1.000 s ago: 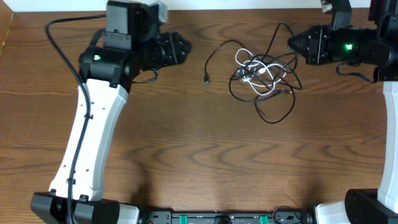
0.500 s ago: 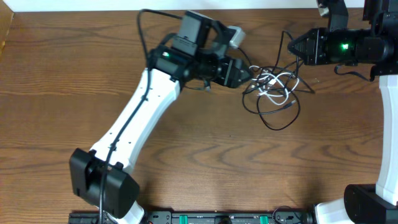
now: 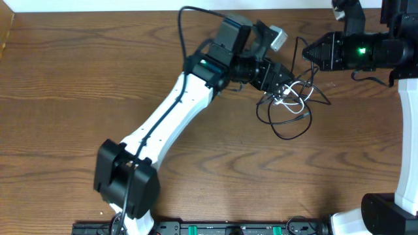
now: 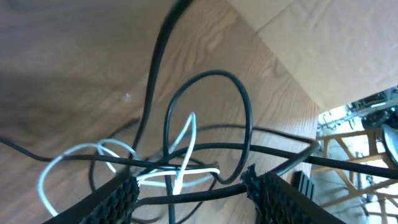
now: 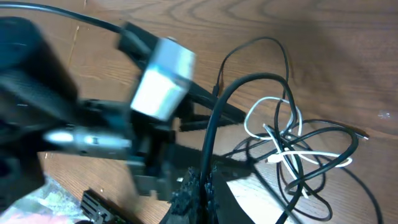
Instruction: Untangle cables
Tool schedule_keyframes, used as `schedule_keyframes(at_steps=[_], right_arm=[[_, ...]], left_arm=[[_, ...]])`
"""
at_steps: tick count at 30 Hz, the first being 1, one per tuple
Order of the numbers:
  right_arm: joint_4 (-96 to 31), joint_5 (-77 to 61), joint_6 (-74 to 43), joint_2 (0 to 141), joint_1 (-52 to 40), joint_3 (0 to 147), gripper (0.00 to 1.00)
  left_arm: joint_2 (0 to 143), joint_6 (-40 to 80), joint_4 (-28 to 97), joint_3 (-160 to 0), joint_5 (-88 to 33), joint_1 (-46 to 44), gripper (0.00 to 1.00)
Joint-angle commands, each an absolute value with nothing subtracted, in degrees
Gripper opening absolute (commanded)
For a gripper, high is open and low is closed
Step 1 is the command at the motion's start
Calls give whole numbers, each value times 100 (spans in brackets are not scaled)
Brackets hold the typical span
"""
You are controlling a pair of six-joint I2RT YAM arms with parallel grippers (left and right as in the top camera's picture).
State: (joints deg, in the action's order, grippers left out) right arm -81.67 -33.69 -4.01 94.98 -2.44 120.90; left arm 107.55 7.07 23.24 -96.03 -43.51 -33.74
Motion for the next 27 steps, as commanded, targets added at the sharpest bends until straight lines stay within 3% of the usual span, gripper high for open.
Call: schedule_keyframes(at_steps=[1,9,14,25,27], right_arm=[[-8173,-3444,-355,9485,-257,12105,1],[-8208,-3441,-355,9485,-244,12105,1],[-8232,-3441,-355,9485,-246,12105,1],[-8305,-3444,-355,9485,-246,12105,1],[-8309,-3444,-355,9485,-246,12105,1]], left_arm=[[10792,779,2298,-9612,-4438,-3514,63],[10792,429,2366,-9612,-5164,-3538,63],[10792,-113,2567,-9612,-5463,-3409,73],[11268,-215,2335,-9609,-4565,-3706,71],[11382,-213,2174,-9609,-4484,-3734,62]])
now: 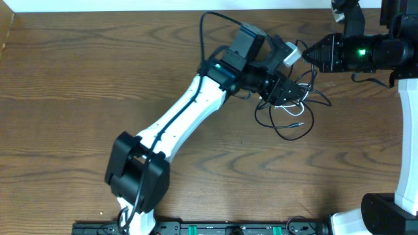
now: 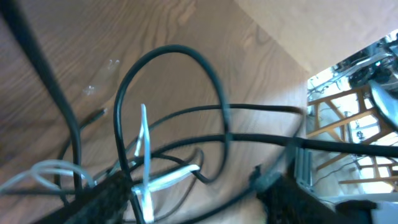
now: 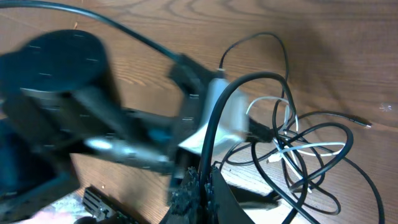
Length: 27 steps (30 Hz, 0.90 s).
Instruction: Untangle cables
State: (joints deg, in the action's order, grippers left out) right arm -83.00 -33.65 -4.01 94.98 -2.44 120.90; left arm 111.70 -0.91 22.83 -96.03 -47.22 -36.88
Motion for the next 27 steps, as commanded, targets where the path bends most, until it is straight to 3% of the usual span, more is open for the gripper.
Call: schedule_keyframes(at_steps=[1,3,6,14,20,27], right_arm=[[-8313,-3444,-355,9485,-246,12105,1],[-8326,-3444,-353,9485,-246,12105,1],[-8335,-3385,-353,9485,-244,12105,1],[-8337,-2668,-607,9485,-183,12101,1],[-8361,-1474,-1138,9485,-158,12005,1],[-8281,-1118,-1332,9515,-67,11557,1]], left_arm=[[11421,-213,2117,-9609,-4403,-3739,57],[11480,-213,2058,-9612,-4158,-3732,42],[11491,-161,2060,-9612,-3568,-3675,8],[11104,661,2134,-9614,-2969,-3282,8],[10385,777,2729,-9614,-2884,-3050,8],[9620,762,3374,-9614,-2510,-2928,7]])
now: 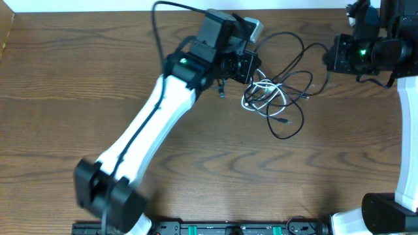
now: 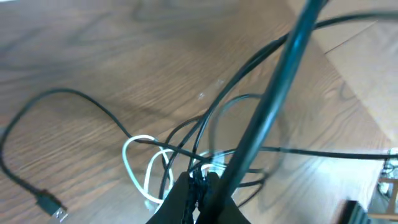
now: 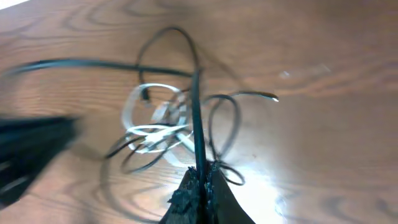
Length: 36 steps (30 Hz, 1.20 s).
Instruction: Untangle cables
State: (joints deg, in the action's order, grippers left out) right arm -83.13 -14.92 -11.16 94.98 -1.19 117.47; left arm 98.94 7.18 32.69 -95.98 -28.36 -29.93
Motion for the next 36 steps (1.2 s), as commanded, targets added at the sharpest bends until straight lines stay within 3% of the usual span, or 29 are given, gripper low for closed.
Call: schedule_keyframes(at_steps=[1,12,36], right_arm=[[-8250,-1081,-1332,9515,-69,11448,1],[-7365,-1066,-1476,9529,-67,9848,1],[-6810,-161,-2010,9574,454,8366,1]], left_arm=[[9509,764,3435,-9614,-2362,-2917,8],[8552,766,4073,-9614,-1190,-2580,8],[8541,805,4810,-9612,-86,-816,8]])
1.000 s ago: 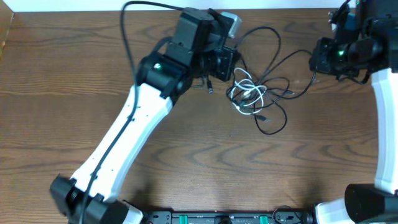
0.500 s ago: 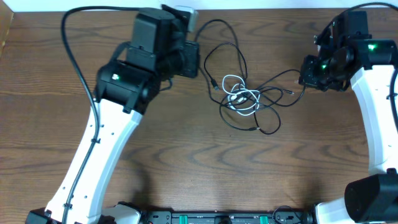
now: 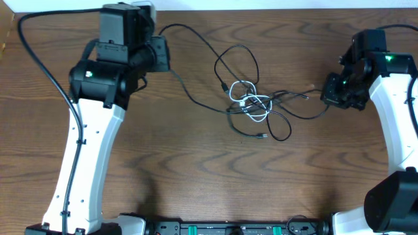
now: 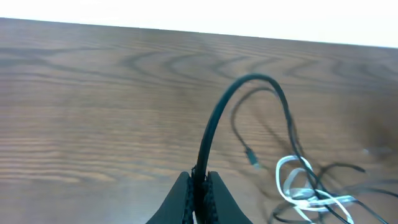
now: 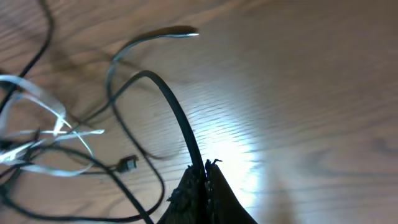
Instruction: Untangle cables
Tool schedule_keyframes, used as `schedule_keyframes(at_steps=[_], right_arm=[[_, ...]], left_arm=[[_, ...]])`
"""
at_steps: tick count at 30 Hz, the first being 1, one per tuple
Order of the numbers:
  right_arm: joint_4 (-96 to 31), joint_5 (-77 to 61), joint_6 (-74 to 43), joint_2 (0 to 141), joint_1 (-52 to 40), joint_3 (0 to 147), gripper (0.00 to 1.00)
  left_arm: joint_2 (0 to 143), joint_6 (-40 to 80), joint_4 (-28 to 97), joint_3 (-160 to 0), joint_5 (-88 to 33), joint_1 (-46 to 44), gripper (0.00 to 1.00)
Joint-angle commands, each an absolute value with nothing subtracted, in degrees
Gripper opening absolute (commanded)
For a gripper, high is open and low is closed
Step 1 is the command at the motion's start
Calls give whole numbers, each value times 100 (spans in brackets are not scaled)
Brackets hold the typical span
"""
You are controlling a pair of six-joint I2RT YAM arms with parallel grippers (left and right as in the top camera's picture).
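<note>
A knot of black cables and a thin white cable lies mid-table. My left gripper at the far left is shut on a black cable that runs from the knot toward it. My right gripper at the right is shut on another black cable stretching out of the knot. The white cable loops at the lower right of the left wrist view. A small black plug lies on the wood near the right gripper.
The wooden table has a pale edge along the back. A black rail runs along the front edge. A cable end with a plug lies just in front of the knot.
My left gripper has moved far left, still holding its black cable. My right gripper has moved lower and slightly right. The knot is now stretched out between them at mid-table.
First my left gripper stood open over the knot at the far right while the right held a black cable. It stayed open there a moment later. Then it was shut on a black cable further left. Now both grippers are far apart with the bundle spread between.
</note>
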State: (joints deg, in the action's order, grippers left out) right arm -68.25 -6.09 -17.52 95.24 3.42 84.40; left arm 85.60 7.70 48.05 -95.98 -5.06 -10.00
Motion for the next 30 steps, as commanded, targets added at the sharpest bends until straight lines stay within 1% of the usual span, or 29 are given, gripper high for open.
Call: schedule_keyframes(at_steps=[1,6,12,20,23,28,30], right_arm=[[-6807,-123,-2021,9574,486,8355,1],[-6814,183,-2193,9574,628,8348,1],[-6812,589,-2440,9577,770,8298,1],[-6759,731,-2613,9679,1146,8237,1],[-6626,373,-2370,9690,1245,8237,1],[-6357,-963,-1376,9690,1253,8237,1],[-6257,-1675,-867,9690,1251,8237,1]], left_arm=[[8541,803,4816,-9612,-25,-762,7],[8552,805,4851,-9612,185,-543,8],[8584,805,4877,-9612,740,-379,8],[8764,856,4882,-9612,764,12,8],[8958,1160,4928,-9612,781,137,8],[9273,1555,5113,-9612,768,152,8],[9351,1601,5231,-9612,556,143,7]])
